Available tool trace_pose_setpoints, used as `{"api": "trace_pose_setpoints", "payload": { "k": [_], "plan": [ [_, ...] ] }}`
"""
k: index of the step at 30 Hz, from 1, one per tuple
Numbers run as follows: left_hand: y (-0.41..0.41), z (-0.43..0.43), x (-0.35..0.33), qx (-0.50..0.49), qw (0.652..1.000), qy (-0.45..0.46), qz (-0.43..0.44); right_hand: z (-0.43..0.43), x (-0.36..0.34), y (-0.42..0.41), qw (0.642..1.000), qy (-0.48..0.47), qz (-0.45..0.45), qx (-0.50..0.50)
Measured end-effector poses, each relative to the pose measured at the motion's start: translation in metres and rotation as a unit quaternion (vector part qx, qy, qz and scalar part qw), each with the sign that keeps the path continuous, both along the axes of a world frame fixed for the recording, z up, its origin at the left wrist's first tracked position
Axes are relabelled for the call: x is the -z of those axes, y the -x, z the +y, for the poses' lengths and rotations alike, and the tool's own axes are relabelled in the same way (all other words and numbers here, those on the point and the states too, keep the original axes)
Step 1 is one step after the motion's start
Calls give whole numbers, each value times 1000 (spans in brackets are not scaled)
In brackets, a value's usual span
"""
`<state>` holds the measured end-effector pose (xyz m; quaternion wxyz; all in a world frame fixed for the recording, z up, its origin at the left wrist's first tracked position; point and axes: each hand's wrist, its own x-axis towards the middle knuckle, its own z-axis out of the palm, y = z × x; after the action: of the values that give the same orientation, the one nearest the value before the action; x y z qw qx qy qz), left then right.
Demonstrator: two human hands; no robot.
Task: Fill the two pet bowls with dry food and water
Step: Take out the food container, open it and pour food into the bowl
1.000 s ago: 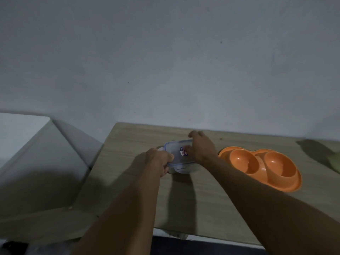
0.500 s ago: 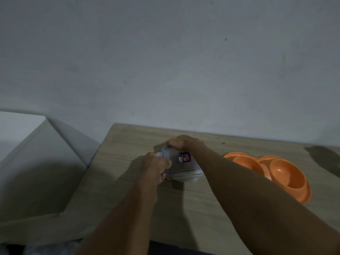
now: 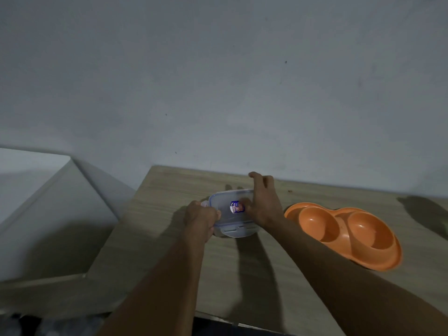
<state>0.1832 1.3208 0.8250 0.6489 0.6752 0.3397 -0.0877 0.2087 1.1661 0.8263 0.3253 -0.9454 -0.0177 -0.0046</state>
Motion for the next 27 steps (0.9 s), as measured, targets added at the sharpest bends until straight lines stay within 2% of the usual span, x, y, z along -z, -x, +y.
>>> {"api": "trace_pose_setpoints", "payload": {
  "k": [1,3,5,6,9,13,22,27],
  "plan": [
    [2,0,-3,4,1000,0,-2,-6,0,4,999,2,8,38],
    [6,-2,-9,14,1000,-13,-16,-19,3,7,989,-29,100,108],
    [8,-3,-11,22,998,-48,-26,-27,5,6,959,-131,199,152],
    [9,-3,-13,28,997,-72,-29,-29,6,6,949,-168,211,164],
    [9,-1,-14,47,989,-136,-26,-31,5,5,962,-135,177,161],
    [14,-1,-17,40,989,-140,-40,-27,-5,4,968,-120,160,154],
    [21,-6,-33,10,992,-116,-48,-26,-23,17,966,-154,132,163],
    [47,-10,-25,7,996,-77,-40,-37,-34,42,970,-162,125,135]
  ]
}}
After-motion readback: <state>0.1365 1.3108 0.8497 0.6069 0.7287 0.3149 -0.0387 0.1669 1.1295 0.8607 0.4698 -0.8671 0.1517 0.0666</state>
